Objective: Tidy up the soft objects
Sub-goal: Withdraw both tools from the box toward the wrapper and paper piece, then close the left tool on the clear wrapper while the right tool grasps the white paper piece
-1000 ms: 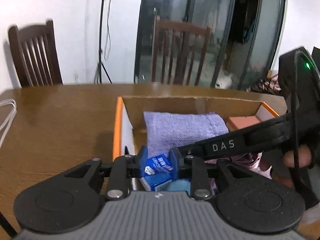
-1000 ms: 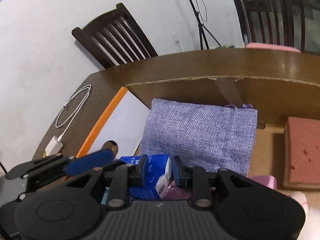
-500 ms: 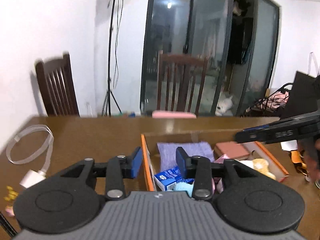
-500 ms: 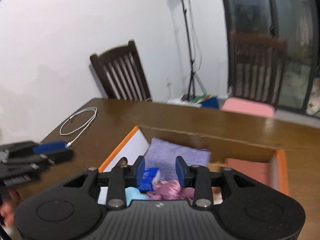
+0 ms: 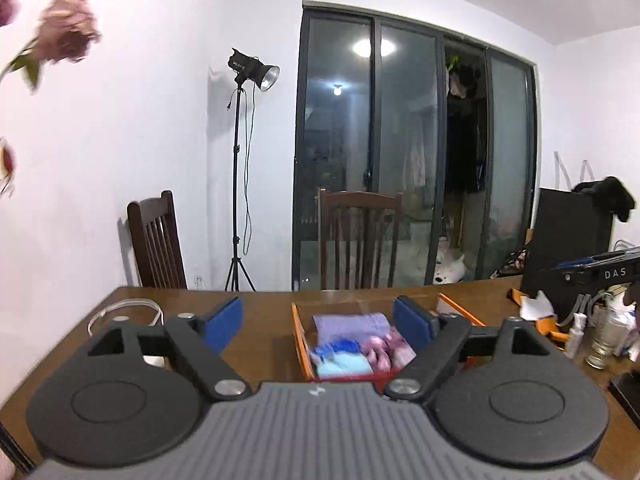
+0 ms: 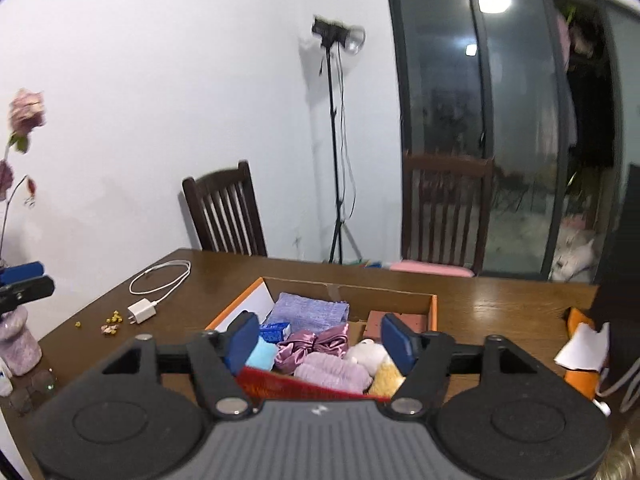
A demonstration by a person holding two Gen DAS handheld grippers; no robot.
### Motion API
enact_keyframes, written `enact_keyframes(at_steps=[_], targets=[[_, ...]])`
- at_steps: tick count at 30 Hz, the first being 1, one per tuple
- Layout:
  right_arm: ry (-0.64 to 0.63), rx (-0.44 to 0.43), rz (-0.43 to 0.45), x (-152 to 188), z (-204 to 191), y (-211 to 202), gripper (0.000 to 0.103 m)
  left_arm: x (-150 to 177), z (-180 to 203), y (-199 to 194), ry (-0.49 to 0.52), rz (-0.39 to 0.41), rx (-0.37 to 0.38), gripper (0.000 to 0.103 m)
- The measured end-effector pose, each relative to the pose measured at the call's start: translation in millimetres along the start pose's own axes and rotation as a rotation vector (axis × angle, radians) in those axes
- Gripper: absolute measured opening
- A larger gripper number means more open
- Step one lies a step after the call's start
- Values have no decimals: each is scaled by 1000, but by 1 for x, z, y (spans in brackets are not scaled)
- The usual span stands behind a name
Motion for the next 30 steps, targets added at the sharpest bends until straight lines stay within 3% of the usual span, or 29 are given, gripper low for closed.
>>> enact_keyframes(at_steps=[2, 9, 15, 21, 25, 30], targets=[[-14, 3, 52, 22, -9, -22, 77, 22, 8, -20, -25, 9, 4, 99], [-19, -8, 162, 110, -46, -86, 91, 91, 28, -67, -72, -24, 6, 102], [15, -35, 162, 168, -67, -115, 99, 128, 18, -76, -156, -101, 13, 103], [-64, -10, 130, 180, -83, -98, 99, 135, -9, -40, -203, -119, -79, 102], [-51, -6, 112, 170, -84, -72, 99, 131, -33, -2, -208, -118, -113, 82], [-10, -28, 39, 156, -83, -18, 94, 133, -59, 71, -184, -192, -127, 80]])
Point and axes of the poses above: each gripper's, at about its wrist camera, not at the fingertips, and y roughly the way its jaws point, z to its right, x to its underside, the point moved 1 cm from there along y, roughly the way its jaws point, and after that the axes turned 8 degrees about x, right-handed, at the moved point
